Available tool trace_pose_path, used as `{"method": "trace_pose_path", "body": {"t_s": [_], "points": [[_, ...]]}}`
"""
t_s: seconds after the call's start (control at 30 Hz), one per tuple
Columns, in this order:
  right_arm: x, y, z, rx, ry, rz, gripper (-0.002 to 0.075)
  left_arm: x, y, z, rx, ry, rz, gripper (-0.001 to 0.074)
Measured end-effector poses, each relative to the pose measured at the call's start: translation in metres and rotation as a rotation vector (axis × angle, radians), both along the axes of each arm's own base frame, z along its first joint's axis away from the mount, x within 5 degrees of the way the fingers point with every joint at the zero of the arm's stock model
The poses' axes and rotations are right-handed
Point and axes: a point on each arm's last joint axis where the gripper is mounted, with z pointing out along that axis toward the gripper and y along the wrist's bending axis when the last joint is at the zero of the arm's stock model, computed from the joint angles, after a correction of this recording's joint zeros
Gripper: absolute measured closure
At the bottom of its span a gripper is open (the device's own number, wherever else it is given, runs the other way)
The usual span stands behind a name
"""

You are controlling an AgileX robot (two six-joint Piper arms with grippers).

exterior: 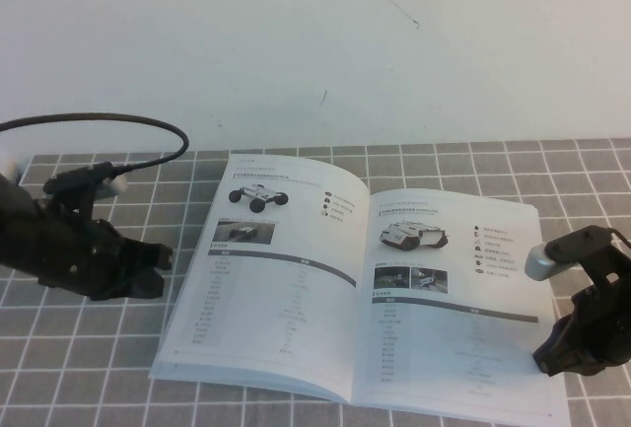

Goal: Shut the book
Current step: 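Close the open booklet and leave it lying on the table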

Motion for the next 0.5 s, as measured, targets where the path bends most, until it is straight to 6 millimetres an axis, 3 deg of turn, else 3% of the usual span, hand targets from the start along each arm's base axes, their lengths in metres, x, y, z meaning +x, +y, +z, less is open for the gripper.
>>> {"method": "trace_pose_path", "body": {"t_s": [0.33,0.5], "points": [[0.001,0.000,0.000,-0.001,-0.004,-0.001,0.0729,0.030,0.002,-0.040,0.020,0.078,0.000,0.0738],[0.001,0.000,0.000,-0.002,-0.005,0.001,0.0729,0.033,0.002,-0.042,0.019,0.092,-0.005,0.0738]]}}
